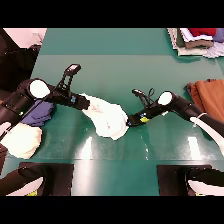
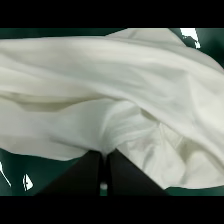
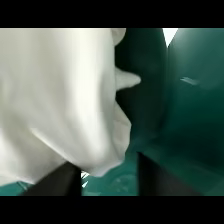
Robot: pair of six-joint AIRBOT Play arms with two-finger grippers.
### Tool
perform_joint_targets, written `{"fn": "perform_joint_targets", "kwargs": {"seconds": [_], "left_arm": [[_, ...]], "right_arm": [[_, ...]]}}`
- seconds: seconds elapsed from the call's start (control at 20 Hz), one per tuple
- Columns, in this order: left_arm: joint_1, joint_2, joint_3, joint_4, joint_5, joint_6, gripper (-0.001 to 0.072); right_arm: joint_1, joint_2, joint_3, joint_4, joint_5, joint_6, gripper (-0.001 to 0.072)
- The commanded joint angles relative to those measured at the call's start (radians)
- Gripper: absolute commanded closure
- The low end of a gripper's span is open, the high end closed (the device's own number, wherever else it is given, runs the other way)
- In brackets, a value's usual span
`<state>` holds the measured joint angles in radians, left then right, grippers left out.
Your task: Fold the shirts.
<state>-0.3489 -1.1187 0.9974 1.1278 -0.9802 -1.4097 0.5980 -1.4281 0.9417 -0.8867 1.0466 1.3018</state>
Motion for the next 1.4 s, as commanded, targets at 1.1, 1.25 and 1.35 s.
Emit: {"fn": "perform_joint_targets", "kwargs": {"seconds": [1.1, 1.25, 1.35], "left_arm": [[0.0, 0.157, 0.607, 0.529, -0.22, -0.031, 0.0684], [0.0, 0.157, 0.832, 0.525, -0.239, -0.031, 0.0684], [0.0, 0.157, 0.975, 0.51, -0.267, -0.031, 0.0684]], "right_arm": [[-0.56, 0.448, 0.688, -0.372, 0.282, 0.085, 0.0698], [-0.589, 0.478, 0.776, -0.372, 0.317, 0.085, 0.0698], [-0.599, 0.498, 0.83, -0.371, 0.34, 0.085, 0.0698]]}}
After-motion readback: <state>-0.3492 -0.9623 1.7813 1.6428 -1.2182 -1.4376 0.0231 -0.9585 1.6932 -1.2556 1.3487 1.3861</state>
